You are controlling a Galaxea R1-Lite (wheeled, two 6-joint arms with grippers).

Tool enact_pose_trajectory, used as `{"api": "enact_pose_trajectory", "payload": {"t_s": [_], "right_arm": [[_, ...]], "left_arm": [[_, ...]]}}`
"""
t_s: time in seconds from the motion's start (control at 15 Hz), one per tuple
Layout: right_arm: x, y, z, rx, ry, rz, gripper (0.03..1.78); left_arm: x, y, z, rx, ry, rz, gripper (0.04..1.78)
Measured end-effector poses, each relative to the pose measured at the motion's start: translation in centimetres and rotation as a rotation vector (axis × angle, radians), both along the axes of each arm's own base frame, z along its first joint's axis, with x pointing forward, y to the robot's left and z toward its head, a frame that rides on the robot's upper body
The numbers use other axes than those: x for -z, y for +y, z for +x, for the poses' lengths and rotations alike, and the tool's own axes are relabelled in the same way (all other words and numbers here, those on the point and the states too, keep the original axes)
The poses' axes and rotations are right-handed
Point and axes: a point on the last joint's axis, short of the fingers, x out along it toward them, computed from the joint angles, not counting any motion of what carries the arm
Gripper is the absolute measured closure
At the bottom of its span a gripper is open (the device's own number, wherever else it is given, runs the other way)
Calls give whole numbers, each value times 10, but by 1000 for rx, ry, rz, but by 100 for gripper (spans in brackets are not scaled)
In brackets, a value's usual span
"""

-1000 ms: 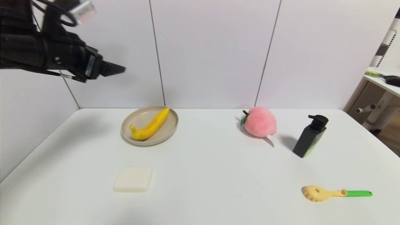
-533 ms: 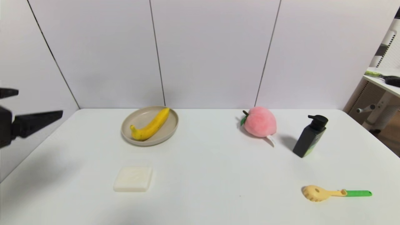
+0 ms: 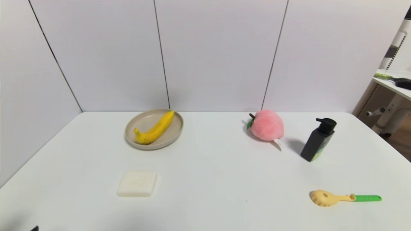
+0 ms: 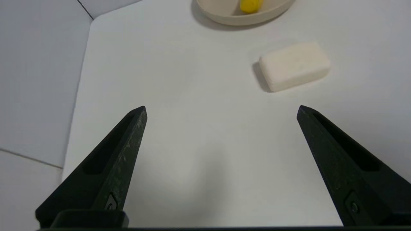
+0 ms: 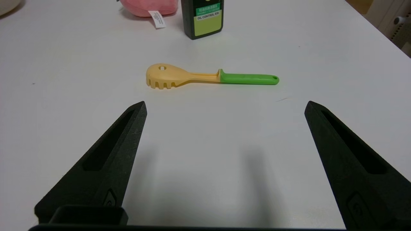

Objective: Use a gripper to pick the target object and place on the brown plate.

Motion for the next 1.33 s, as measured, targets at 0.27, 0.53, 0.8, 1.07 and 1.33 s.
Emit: {"api": "enact_pose_trajectory", "payload": {"t_s": [0.27, 0.53, 0.8, 1.07, 1.33], "right_arm": [[0, 0, 0, 0, 0, 0, 11], [0, 0, 0, 0, 0, 0, 11], [0, 0, 0, -1, 0, 0, 11], [0, 0, 0, -1, 0, 0, 11], [0, 0, 0, 0, 0, 0, 11]], "left_arm": [[48, 1, -9, -18, -43, -75, 13], [77, 0, -4, -13, -105, -77, 13], [88, 0, -3, -29, -21, -61, 13], [96, 0, -14, -71, -53, -71, 13], [99, 0, -25, -89, -188, -143, 13]]}}
